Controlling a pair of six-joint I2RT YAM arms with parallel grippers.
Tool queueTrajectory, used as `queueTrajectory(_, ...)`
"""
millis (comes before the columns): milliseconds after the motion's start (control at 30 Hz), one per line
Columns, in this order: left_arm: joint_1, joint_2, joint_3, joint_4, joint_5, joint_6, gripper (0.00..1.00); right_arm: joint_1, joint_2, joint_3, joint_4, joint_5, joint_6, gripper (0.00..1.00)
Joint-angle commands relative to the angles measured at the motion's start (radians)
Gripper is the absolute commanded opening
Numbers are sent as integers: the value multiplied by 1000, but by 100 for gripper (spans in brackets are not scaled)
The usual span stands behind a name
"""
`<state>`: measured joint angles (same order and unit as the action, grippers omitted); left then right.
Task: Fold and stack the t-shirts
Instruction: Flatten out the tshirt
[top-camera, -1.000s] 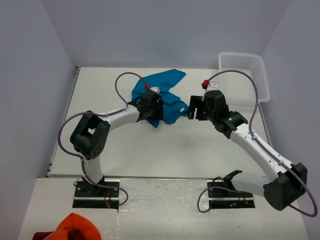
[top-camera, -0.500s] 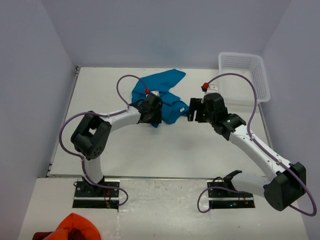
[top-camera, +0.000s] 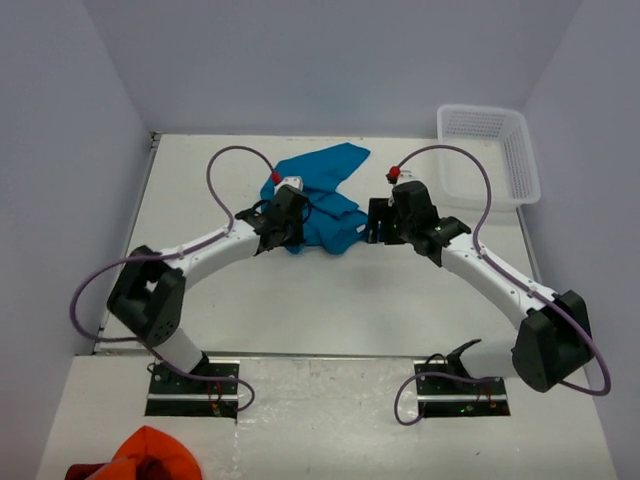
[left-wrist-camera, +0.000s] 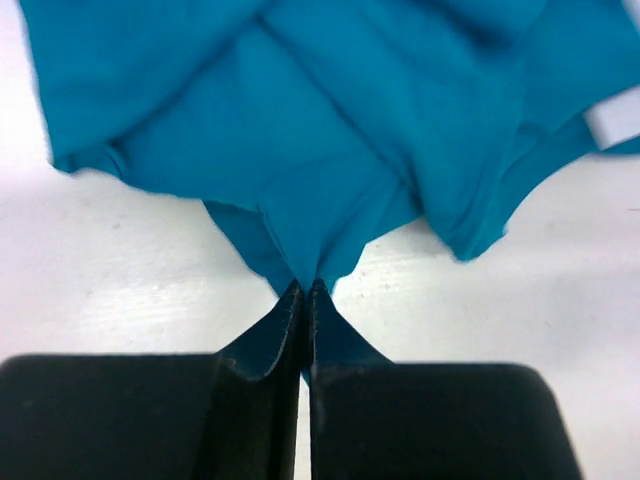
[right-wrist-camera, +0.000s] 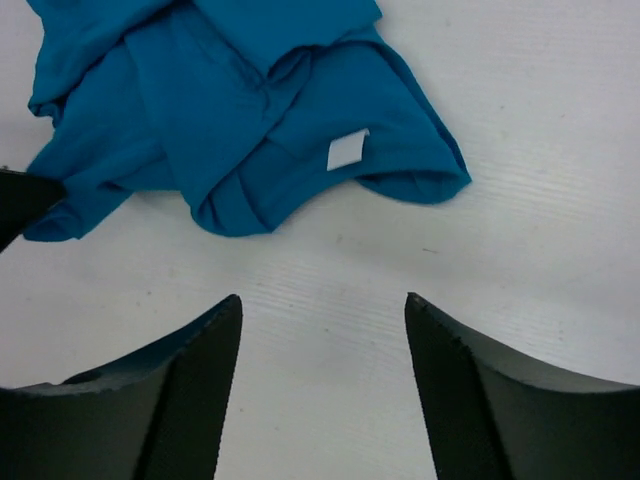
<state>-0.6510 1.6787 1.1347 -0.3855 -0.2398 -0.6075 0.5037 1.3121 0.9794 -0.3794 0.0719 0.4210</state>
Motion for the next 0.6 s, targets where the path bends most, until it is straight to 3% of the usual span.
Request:
queueTrajectory(0,-7,-200,-47,-47,-59,-31,0,2,87,87,62,-142,-8,70)
queueTrajectory(200,-10,-418,-133,-102,-33,-54,0,21,310,246,42,-271,-5,66)
queueTrajectory(367,-12,-451,-179,-104,-1,-54,0,79,343,243,80,-369,38,63)
queueTrajectory(567,-10,-398,-213,-64,11,-43,0,199,306,203,88,-350,67,61)
